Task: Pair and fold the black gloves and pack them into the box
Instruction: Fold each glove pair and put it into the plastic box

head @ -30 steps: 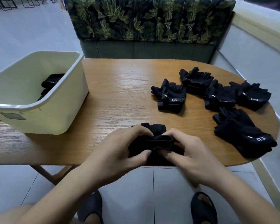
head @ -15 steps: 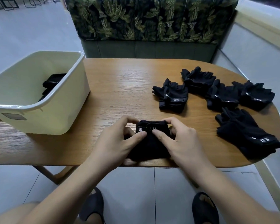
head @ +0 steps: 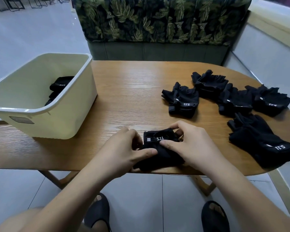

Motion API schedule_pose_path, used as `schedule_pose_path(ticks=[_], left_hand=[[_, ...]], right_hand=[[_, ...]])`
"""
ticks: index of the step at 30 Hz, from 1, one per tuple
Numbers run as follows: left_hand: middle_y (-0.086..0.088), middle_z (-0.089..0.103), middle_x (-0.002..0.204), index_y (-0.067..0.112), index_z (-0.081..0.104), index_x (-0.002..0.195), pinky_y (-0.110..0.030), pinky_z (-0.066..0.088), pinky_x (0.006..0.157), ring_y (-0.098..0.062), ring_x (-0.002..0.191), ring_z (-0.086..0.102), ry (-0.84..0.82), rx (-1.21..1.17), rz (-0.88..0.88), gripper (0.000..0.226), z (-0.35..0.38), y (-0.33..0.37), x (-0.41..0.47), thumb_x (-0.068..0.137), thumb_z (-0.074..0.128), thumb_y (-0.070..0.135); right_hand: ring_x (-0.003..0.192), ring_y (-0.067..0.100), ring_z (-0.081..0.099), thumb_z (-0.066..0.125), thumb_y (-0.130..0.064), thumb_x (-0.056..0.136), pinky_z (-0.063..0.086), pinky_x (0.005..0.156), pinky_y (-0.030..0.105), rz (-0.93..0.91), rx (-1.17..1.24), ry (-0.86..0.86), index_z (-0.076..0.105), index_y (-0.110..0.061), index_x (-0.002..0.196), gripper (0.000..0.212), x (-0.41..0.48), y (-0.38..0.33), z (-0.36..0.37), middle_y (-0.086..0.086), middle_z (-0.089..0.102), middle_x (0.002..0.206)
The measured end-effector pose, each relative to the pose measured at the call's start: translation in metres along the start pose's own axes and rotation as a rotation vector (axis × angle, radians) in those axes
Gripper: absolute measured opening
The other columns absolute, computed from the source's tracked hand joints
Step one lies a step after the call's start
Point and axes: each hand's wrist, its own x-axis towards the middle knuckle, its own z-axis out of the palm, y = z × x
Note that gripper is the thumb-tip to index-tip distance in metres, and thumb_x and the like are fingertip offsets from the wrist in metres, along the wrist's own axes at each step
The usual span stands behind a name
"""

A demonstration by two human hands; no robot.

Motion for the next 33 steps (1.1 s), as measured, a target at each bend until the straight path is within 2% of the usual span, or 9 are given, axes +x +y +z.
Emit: schedule_pose_path(ticks=[3,6,10,13,18,21,25,30,33], left_hand=[[0.009,0.057,0.095,0.027,0.058,0.08,-0.028,0.041,0.064,-0.007,0.08,0.057,-0.077,0.01,-0.012,0.047,-0.002,-0.003,0.005,0.074,0.084,0.066],[0.009,0.058,0.088,0.026,0.057,0.076,-0.028,0.039,0.061,-0.006,0.072,0.055,-0.118,0.001,0.004,0.045,-0.005,-0.003,0.006,0.073,0.089,0.057],[0.008,0.062,0.069,0.023,0.058,0.076,-0.018,0.038,0.049,-0.001,0.055,0.051,-0.135,-0.079,-0.008,0.039,-0.009,-0.002,0.005,0.075,0.093,0.041],[0.008,0.063,0.069,0.021,0.06,0.078,-0.015,0.036,0.049,-0.001,0.058,0.05,-0.139,-0.1,0.011,0.035,-0.014,-0.001,0.004,0.075,0.092,0.035],[0.001,0.075,0.08,0.018,0.067,0.086,-0.037,0.051,0.067,-0.008,0.069,0.063,-0.191,-0.2,0.003,0.03,-0.029,-0.001,0.008,0.074,0.092,0.029],[0.003,0.073,0.075,0.02,0.065,0.085,-0.033,0.05,0.066,-0.009,0.067,0.064,-0.216,-0.257,0.018,0.025,-0.05,0.003,0.007,0.08,0.089,0.021],[0.004,0.072,0.071,0.02,0.063,0.082,-0.032,0.049,0.063,-0.012,0.064,0.065,-0.163,-0.227,0.071,0.025,-0.091,0.013,0.006,0.08,0.088,0.018],[-0.003,0.077,0.079,0.017,0.069,0.09,-0.04,0.052,0.068,-0.021,0.071,0.073,-0.022,-0.219,0.108,0.023,-0.165,0.017,0.009,0.081,0.089,0.021],[-0.002,0.079,0.083,0.022,0.071,0.093,-0.045,0.053,0.073,-0.025,0.078,0.075,0.051,-0.181,0.118,0.028,-0.215,0.01,0.013,0.077,0.091,0.034]], right_hand=[[0.085,0.001,0.064,0.086,-0.052,0.082,0.054,0.062,0.022,0.031,0.019,-0.079,0.064,-0.04,0.118,0.044,0.001,-0.004,-0.005,-0.016,0.067,0.097],[0.085,0.0,0.063,0.089,-0.048,0.08,0.046,0.06,0.012,0.025,-0.002,-0.169,0.065,-0.037,0.115,0.044,0.001,-0.007,-0.011,-0.012,0.068,0.097],[0.089,0.002,0.062,0.09,-0.047,0.078,0.044,0.067,0.022,-0.014,-0.066,-0.27,0.065,-0.034,0.101,0.036,0.0,-0.011,-0.018,-0.011,0.068,0.098],[0.086,0.002,0.06,0.086,-0.042,0.083,0.042,0.063,0.023,-0.061,-0.122,-0.321,0.06,-0.031,0.092,0.029,-0.002,-0.017,-0.02,-0.01,0.067,0.094],[0.083,0.004,0.059,0.081,-0.035,0.086,0.044,0.065,0.027,-0.089,-0.082,-0.314,0.055,-0.03,0.088,0.026,-0.002,-0.03,-0.024,-0.01,0.065,0.092],[0.09,0.013,0.066,0.081,-0.035,0.088,0.053,0.076,0.033,-0.087,-0.036,-0.354,0.059,-0.027,0.095,0.024,0.002,-0.042,-0.032,-0.006,0.069,0.098],[0.077,0.009,0.061,0.08,-0.032,0.088,0.046,0.067,0.03,-0.15,-0.002,-0.327,0.059,-0.026,0.095,0.023,0.014,-0.071,-0.049,-0.005,0.07,0.091],[0.079,0.015,0.064,0.083,-0.035,0.086,0.046,0.067,0.035,-0.277,0.031,-0.209,0.061,-0.027,0.095,0.025,0.043,-0.133,-0.07,-0.004,0.072,0.089],[0.072,0.013,0.063,0.085,-0.035,0.083,0.05,0.067,0.037,-0.356,0.061,-0.151,0.063,-0.025,0.095,0.027,0.068,-0.179,-0.072,-0.004,0.073,0.082]])
